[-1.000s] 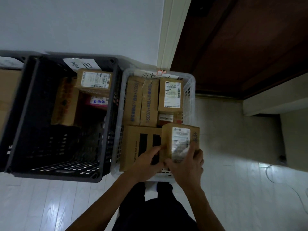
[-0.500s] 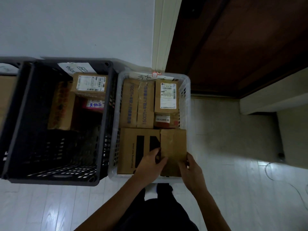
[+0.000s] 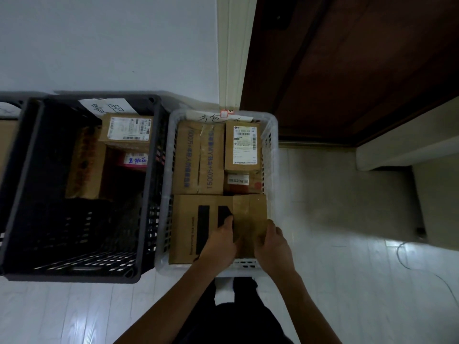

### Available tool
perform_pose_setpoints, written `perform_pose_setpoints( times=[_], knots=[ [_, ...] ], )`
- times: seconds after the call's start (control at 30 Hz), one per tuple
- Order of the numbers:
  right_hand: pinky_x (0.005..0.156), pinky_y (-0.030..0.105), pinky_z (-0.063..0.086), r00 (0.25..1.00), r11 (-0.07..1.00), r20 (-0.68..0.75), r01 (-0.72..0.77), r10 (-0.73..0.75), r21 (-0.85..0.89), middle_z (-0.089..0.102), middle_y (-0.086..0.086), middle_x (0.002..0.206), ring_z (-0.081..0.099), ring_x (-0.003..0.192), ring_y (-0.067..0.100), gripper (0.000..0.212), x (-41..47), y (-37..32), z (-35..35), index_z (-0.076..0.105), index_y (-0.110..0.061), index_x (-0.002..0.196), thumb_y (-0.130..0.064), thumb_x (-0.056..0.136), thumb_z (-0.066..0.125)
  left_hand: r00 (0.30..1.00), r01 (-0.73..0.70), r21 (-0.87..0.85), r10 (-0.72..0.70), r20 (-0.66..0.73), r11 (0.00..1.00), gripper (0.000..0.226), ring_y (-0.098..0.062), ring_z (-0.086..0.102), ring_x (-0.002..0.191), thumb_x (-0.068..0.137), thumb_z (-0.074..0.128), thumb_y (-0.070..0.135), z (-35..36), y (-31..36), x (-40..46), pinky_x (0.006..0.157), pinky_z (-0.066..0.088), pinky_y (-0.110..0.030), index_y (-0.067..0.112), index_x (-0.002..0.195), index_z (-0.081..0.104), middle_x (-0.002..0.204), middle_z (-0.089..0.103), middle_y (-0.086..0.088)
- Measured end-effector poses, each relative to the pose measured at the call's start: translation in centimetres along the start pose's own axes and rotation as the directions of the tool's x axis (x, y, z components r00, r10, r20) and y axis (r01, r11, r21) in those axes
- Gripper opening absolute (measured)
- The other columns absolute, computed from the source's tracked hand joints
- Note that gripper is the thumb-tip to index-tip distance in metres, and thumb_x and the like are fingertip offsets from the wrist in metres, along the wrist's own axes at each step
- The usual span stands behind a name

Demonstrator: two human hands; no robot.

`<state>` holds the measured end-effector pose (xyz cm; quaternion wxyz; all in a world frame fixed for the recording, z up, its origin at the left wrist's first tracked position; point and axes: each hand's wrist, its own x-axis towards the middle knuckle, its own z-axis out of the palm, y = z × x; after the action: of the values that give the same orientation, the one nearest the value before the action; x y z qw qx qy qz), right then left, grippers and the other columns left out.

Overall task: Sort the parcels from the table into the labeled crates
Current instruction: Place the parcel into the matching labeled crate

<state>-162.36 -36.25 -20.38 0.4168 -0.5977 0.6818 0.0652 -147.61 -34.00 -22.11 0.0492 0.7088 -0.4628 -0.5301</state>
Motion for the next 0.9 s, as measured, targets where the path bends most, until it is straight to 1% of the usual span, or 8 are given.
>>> perform_pose_setpoints(
  times=[0.1,0.27,0.4,0.53,0.63,0.73,0.8,0.9],
  knots=[
    [0.088,0.035,0.054,1.000,0.996,0.020,0.001,0.001,-0.095,0.056,0.012,0.130,0.064,0.106,0.025,0.069,0.1,0.1,1.2,0.008,-0.016,0.158,-0.037,0.105,0.047,0.997,-0.054,0.348,0.034,0.063,0.936,0.071,-0.026,0.063,0.111,0.103,0.044,0.015,0.6,-0.3,-0.2,0.091,0.052,-0.038,0.011,0.159,-0.001,0.140,0.053,-0.014],
    [0.088,0.033,0.054,0.997,0.949,0.068,-0.016,0.040,-0.316,0.055,0.008,0.127,0.063,0.106,0.022,0.074,0.6,0.5,2.4,0.010,-0.021,0.158,-0.036,0.101,0.055,0.992,-0.118,0.639,0.121,0.040,0.760,0.067,-0.028,0.058,0.116,0.102,0.044,0.018,1.5,-1.2,-0.2,0.090,0.051,-0.039,0.016,0.159,0.008,0.143,0.046,-0.011],
    [0.081,0.031,0.050,0.998,0.912,0.058,0.022,0.002,-0.411,0.057,0.006,0.122,0.062,0.100,0.020,0.064,0.8,0.6,2.6,0.018,-0.021,0.155,-0.035,0.103,0.052,0.959,-0.158,0.695,0.277,-0.061,0.702,0.070,-0.033,0.024,0.146,0.097,0.053,0.023,0.4,-1.5,0.8,0.119,0.025,-0.046,0.019,0.157,0.018,0.158,0.020,-0.013],
    [0.083,0.032,0.048,0.996,0.871,0.074,0.075,-0.044,-0.486,0.058,0.006,0.122,0.059,0.106,0.020,0.050,0.1,0.5,1.5,0.032,-0.018,0.147,-0.028,0.102,0.051,0.969,-0.158,0.726,0.247,-0.016,0.669,0.085,-0.041,-0.008,0.152,0.097,0.058,0.033,-0.3,-0.7,3.5,0.122,0.005,-0.062,0.022,0.159,0.001,0.166,-0.012,-0.012],
    [0.096,0.034,0.045,0.983,0.877,-0.040,0.143,-0.181,-0.459,0.055,0.005,0.130,0.052,0.119,0.022,0.039,1.6,-0.3,-0.1,0.047,-0.016,0.137,-0.031,0.101,0.052,0.978,-0.136,0.735,0.210,-0.010,0.664,0.085,-0.038,-0.012,0.152,0.098,0.054,0.048,-0.7,-0.9,5.1,0.121,-0.003,-0.063,0.031,0.159,-0.002,0.167,-0.014,-0.009],
    [0.117,0.052,0.028,0.956,0.852,-0.064,0.224,-0.287,-0.474,0.037,0.005,0.157,0.028,0.148,0.031,0.053,4.6,-0.9,-0.5,0.037,-0.021,0.150,-0.038,0.101,0.050,0.974,-0.150,0.709,0.227,-0.014,0.689,0.081,-0.033,-0.012,0.154,0.094,0.036,0.072,-0.9,-1.3,5.5,0.120,-0.011,-0.060,0.036,0.159,0.004,0.168,-0.011,-0.006],
    [0.120,0.063,0.011,0.961,0.828,0.021,0.249,-0.276,-0.502,0.028,0.002,0.164,0.014,0.155,0.032,0.054,5.9,-0.6,0.3,0.031,-0.025,0.154,-0.039,0.104,0.042,0.976,-0.159,0.742,0.219,0.017,0.651,0.078,-0.033,-0.014,0.153,0.096,0.037,0.069,-0.9,-1.4,5.3,0.120,-0.009,-0.062,0.035,0.159,0.006,0.168,-0.013,-0.007],
    [0.121,0.068,0.008,0.965,0.820,0.059,0.250,-0.257,-0.515,0.033,0.001,0.161,0.018,0.154,0.026,0.050,6.4,0.5,1.5,0.032,-0.026,0.153,-0.040,0.106,0.037,0.981,-0.151,0.752,0.189,0.037,0.641,0.071,-0.035,-0.017,0.152,0.101,0.044,0.049,-0.8,-1.4,5.0,0.120,-0.006,-0.062,0.034,0.159,0.006,0.167,-0.017,-0.009]
  ],
)
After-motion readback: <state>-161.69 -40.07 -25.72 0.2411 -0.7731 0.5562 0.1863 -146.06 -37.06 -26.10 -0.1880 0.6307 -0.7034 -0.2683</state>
